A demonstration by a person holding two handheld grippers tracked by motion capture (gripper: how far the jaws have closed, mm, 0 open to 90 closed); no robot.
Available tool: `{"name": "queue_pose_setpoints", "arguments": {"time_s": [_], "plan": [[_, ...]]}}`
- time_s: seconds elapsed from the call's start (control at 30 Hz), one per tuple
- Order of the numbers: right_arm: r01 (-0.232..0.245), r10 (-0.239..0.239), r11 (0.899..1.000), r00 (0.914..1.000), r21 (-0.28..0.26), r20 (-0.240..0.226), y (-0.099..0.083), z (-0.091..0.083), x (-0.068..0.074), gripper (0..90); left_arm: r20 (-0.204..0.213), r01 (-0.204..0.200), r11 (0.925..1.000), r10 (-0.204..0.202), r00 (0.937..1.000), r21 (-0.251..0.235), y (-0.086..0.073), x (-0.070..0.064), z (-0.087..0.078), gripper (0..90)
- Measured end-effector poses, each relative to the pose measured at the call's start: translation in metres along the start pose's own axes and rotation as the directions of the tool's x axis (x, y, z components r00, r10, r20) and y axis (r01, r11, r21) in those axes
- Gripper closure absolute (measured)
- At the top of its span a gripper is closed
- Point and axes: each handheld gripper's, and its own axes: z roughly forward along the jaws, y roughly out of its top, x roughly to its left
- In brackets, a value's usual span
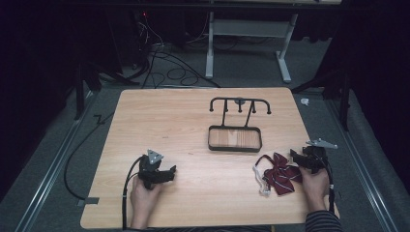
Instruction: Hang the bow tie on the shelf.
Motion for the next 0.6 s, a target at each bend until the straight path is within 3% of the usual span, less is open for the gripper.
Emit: {"name": "queue_pose_setpoints", "arguments": {"time_s": [0.6], "plan": [[0.006, -0.006, 1.000, 1.0000, 0.002, -0.006, 0.0000, 0.0000, 0.0004, 43.8, 0.000, 0.000, 1.0000, 0.000, 1.0000, 0.000, 0.0000, 0.0000, 0.0000, 17.4]]}}
